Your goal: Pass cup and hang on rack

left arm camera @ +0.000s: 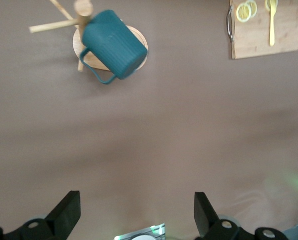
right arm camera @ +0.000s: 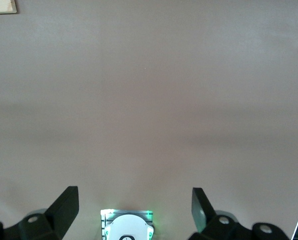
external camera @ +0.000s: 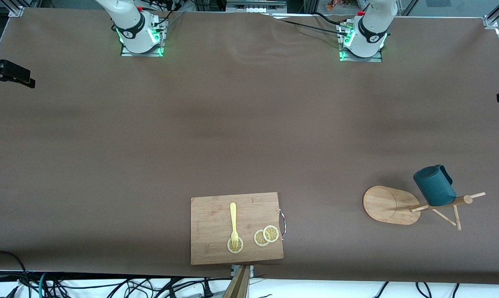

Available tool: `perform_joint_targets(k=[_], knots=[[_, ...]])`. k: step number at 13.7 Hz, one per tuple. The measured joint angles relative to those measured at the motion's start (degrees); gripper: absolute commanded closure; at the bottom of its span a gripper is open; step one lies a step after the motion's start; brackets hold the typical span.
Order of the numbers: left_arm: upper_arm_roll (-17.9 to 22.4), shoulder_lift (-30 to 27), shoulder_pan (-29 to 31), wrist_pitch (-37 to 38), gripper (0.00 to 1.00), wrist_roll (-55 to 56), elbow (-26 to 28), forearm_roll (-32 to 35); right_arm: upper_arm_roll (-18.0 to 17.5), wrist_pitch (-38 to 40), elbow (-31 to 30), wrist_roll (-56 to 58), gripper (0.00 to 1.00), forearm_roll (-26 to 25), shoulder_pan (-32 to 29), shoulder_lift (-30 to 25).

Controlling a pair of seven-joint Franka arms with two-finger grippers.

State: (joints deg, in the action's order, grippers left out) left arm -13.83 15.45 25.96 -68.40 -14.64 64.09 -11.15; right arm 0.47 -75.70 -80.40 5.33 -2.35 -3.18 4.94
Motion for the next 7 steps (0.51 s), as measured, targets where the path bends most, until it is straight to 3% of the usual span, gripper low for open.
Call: perform_joint_targets(k=[4, 7], knots=[[-0.13, -4.04, -5.76, -0.99, 0.00, 3.45, 5.18, 2.32, 0.01, 0.00, 0.00, 0.00, 0.00, 0.00, -0.01, 0.01], [-1.65, -8.15, -8.96, -9.49, 0.00, 5.35, 14.26, 3.07, 0.07, 0.00, 0.00, 0.00, 0.00, 0.00, -0.03, 0.02]])
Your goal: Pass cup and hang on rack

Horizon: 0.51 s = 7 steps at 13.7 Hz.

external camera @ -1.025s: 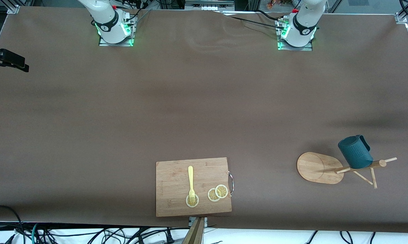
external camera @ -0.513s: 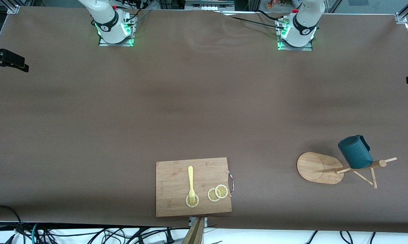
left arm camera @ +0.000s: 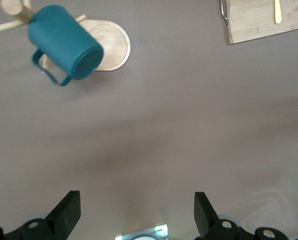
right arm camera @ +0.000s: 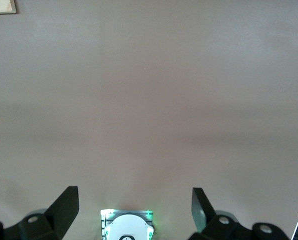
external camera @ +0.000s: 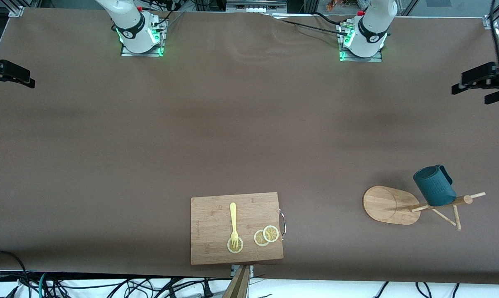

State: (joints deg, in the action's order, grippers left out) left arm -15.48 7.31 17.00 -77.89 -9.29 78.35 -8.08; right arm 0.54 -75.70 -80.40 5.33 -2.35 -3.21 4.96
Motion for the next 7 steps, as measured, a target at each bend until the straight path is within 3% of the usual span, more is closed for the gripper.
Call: perform_joint_targets(k=[3, 7], knots=[[4.87, -7.42, -11.00, -7.07, 0.00, 5.76, 12.40, 3.64, 0.03, 0.00, 0.00, 0.00, 0.00, 0.00, -0.04, 0.00], [11.47, -11.70, -19.34, -10.26, 0.00, 11.02, 18.53, 10.19, 0.04, 0.00, 0.00, 0.00, 0.00, 0.00, -0.06, 0.00]])
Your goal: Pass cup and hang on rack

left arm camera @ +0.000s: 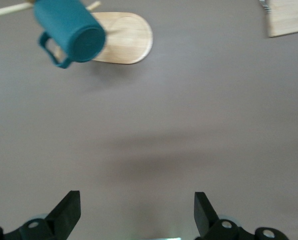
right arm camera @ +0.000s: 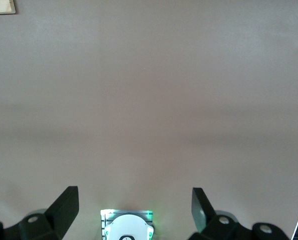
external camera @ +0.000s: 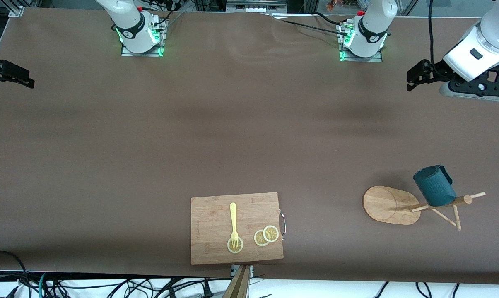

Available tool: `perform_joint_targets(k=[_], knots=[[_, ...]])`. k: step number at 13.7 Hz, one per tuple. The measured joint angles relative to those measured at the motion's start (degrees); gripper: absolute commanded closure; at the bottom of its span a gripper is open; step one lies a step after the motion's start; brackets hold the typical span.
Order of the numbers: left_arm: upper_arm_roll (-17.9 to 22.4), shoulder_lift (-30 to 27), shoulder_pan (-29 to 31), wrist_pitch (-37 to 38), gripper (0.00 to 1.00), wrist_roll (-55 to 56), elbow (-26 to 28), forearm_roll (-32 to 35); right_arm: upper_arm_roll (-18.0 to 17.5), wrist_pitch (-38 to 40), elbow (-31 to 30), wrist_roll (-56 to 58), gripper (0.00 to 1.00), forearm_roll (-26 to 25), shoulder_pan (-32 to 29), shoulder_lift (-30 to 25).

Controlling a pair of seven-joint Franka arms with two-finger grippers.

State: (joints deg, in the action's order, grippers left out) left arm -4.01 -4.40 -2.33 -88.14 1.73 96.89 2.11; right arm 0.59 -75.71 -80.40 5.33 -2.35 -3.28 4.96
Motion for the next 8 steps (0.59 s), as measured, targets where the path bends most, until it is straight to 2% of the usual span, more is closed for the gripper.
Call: perform_joint_targets(k=[3, 8], knots=[[4.21, 0.07, -1.31, -2.42, 0.00, 0.09, 1.48, 0.73, 0.00, 0.00, 0.00, 0.00, 0.00, 0.00, -0.02, 0.00], [5.74, 0.43, -0.62, -3.61, 0.00, 0.12, 1.80, 0.28, 0.00, 0.00, 0.00, 0.00, 0.00, 0.00, -0.05, 0.00]])
